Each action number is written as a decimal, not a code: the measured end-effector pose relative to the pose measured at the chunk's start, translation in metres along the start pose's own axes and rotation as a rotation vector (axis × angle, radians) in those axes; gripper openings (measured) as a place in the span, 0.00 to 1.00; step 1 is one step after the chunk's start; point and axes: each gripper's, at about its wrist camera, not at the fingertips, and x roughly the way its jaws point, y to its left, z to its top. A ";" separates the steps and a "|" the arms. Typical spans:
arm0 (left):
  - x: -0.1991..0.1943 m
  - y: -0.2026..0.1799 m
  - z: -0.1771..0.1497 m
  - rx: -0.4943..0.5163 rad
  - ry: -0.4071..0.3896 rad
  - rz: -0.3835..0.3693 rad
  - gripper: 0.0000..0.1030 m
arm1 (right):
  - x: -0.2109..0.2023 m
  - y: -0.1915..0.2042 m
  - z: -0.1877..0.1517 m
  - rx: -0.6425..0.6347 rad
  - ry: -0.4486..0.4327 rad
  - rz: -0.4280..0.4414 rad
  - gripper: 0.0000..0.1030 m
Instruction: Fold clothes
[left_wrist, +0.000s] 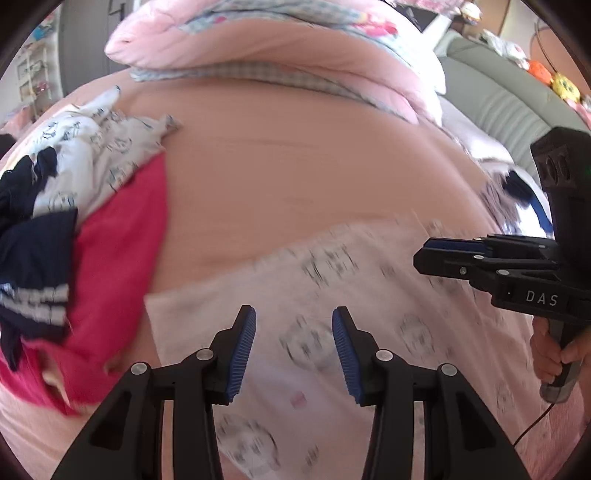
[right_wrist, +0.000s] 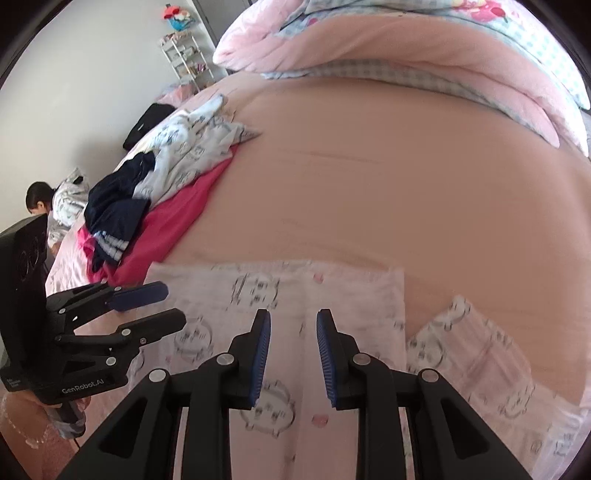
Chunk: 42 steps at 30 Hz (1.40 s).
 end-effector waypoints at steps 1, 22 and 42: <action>0.001 -0.005 -0.009 0.014 0.020 0.009 0.39 | 0.000 0.004 -0.008 -0.006 0.026 0.006 0.24; 0.036 -0.016 0.024 -0.062 -0.034 0.103 0.38 | 0.060 0.005 0.028 -0.027 0.027 -0.051 0.24; 0.039 -0.044 0.051 -0.059 -0.056 0.116 0.42 | 0.050 -0.021 0.056 0.034 -0.023 -0.081 0.24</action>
